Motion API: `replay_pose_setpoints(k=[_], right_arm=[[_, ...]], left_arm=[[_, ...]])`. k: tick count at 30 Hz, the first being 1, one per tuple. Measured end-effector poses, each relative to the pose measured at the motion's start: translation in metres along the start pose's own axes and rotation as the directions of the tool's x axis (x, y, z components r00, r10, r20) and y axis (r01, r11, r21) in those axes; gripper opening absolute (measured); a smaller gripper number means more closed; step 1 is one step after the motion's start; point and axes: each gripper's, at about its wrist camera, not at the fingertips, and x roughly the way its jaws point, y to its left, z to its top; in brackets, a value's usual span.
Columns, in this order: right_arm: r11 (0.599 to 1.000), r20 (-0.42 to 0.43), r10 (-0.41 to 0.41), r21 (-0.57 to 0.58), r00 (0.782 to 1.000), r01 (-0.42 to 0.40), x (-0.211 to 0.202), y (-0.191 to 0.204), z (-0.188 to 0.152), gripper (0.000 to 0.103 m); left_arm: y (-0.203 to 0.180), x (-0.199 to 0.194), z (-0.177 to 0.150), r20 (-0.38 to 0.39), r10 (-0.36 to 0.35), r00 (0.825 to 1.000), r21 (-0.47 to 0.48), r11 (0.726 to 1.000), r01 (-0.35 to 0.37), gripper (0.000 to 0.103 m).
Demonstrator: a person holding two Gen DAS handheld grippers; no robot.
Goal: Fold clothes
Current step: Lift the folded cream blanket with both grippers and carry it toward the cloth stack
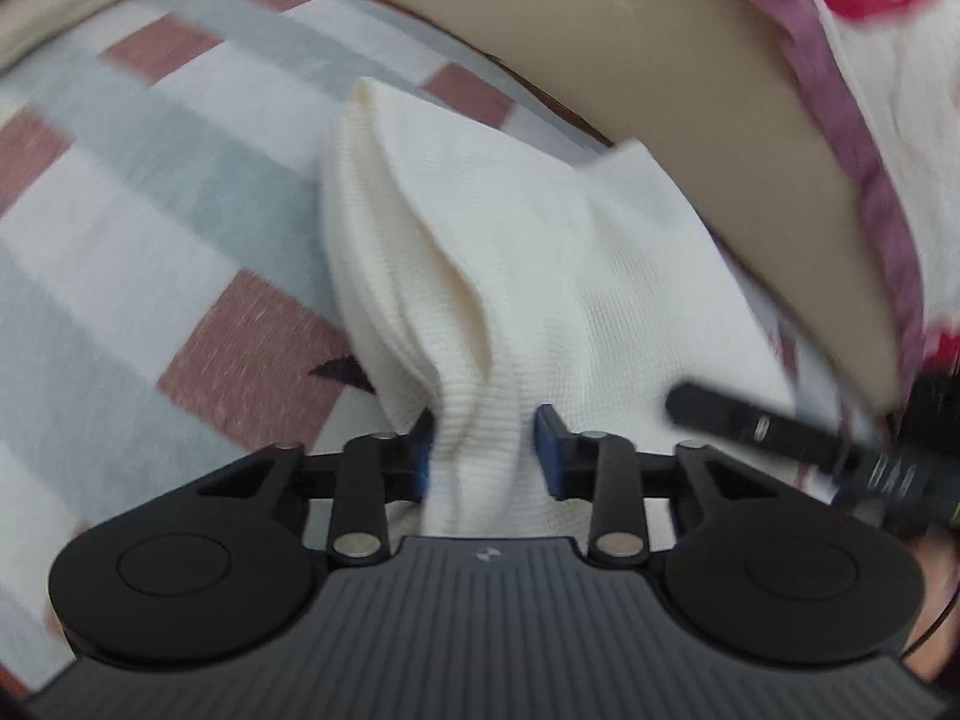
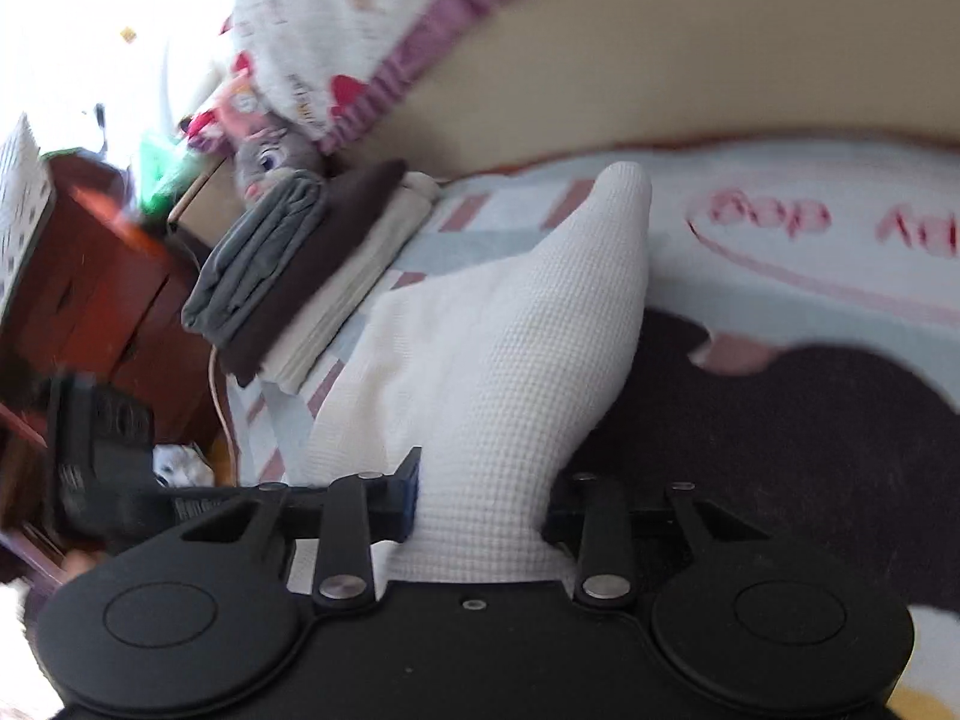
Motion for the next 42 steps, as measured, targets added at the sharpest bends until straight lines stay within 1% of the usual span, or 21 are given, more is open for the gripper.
replay_pose_setpoints(k=[1,3,4,7,10,11,14,16,18,20,23,26,29,31,34,35,36,37,38,39,42], right_arm=[[1.0,0.002,-0.005,0.008,1.0,0.005,-0.001,0.0,0.001,0.039],[1.0,0.006,-0.011,0.022,1.0,0.011,-0.004,0.002,0.003,0.039],[1.0,0.006,-0.013,0.014,1.0,0.013,-0.006,0.005,0.001,0.039],[0.999,-0.012,0.016,0.03,1.0,-0.016,-0.008,0.015,-0.004,0.039],[0.998,-0.079,0.018,0.065,0.997,-0.013,-0.003,0.02,-0.015,0.039],[0.999,-0.101,-0.004,0.045,0.995,0.008,-0.001,0.025,-0.018,0.039],[0.999,-0.115,-0.031,-0.016,0.993,0.029,-0.004,0.046,-0.023,0.038],[0.998,-0.123,-0.036,-0.05,0.992,0.03,-0.007,0.063,-0.023,0.038],[0.996,-0.154,-0.064,-0.072,0.986,0.053,0.0,0.08,-0.022,0.038],[0.987,-0.188,-0.116,-0.135,0.975,0.092,0.011,0.102,-0.026,0.038],[0.96,-0.197,-0.204,-0.234,0.959,0.155,0.014,0.133,-0.038,0.037],[0.948,-0.173,-0.244,-0.25,0.954,0.197,-0.004,0.155,-0.035,0.036],[0.939,-0.172,-0.271,-0.265,0.947,0.221,-0.013,0.185,-0.019,0.036],[0.932,-0.21,-0.305,-0.266,0.929,0.245,-0.01,0.209,0.0,0.036],[0.923,-0.318,-0.354,-0.271,0.88,0.273,-0.006,0.247,0.036,0.036],[0.919,-0.331,-0.362,-0.284,0.871,0.274,-0.004,0.262,0.048,0.036],[0.913,-0.33,-0.369,-0.304,0.869,0.272,-0.001,0.277,0.06,0.036],[0.906,-0.316,-0.371,-0.329,0.873,0.266,0.002,0.292,0.071,0.035],[0.902,-0.293,-0.362,-0.351,0.885,0.252,0.006,0.306,0.08,0.035],[0.899,-0.27,-0.344,-0.37,0.899,0.233,0.011,0.318,0.088,0.035],[0.893,-0.179,-0.263,-0.418,0.948,0.168,0.029,0.343,0.099,0.035]], left_arm=[[0.001,-0.004,0.0,0.013,0.001,1.0,-0.01,1.0,0.0,0.025],[-0.011,-0.012,-0.007,0.053,0.034,0.998,0.09,0.995,-0.039,0.024],[-0.02,-0.016,-0.012,0.071,0.06,0.996,0.15,0.986,-0.07,0.024],[-0.046,-0.027,-0.031,0.124,0.137,0.983,0.323,0.931,-0.17,0.024],[-0.036,-0.036,-0.048,0.113,0.147,0.983,0.322,0.93,-0.176,0.024],[-0.029,-0.038,-0.051,0.094,0.134,0.986,0.289,0.945,-0.156,0.021],[-0.016,-0.055,-0.057,0.104,0.091,0.99,0.269,0.956,-0.117,0.018],[-0.018,-0.071,-0.065,0.11,0.097,0.989,0.312,0.942,-0.127,0.016],[-0.018,-0.081,-0.071,0.098,0.139,0.985,0.355,0.92,-0.165,0.016],[-0.008,-0.08,-0.078,0.072,0.165,0.984,0.329,0.927,-0.179,0.016],[0.015,-0.083,-0.08,0.056,0.082,0.995,0.247,0.964,-0.093,0.014],[0.023,-0.1,-0.076,0.081,-0.012,0.997,0.231,0.973,-0.007,0.014],[0.029,-0.118,-0.07,0.117,-0.091,0.989,0.228,0.972,0.062,0.014],[0.035,-0.137,-0.061,0.149,-0.13,0.98,0.228,0.969,0.094,0.014],[0.045,-0.165,-0.047,0.198,-0.189,0.962,0.232,0.962,0.141,0.014],[0.048,-0.174,-0.04,0.214,-0.209,0.954,0.245,0.957,0.155,0.014],[0.049,-0.183,-0.028,0.218,-0.2,0.955,0.268,0.953,0.139,0.014],[0.05,-0.192,-0.017,0.222,-0.192,0.956,0.29,0.949,0.123,0.014],[0.051,-0.201,-0.005,0.227,-0.184,0.956,0.312,0.944,0.107,0.014],[0.052,-0.209,0.008,0.23,-0.172,0.958,0.334,0.938,0.088,0.013],[0.059,-0.228,0.058,0.219,-0.077,0.973,0.398,0.917,-0.017,0.013]])
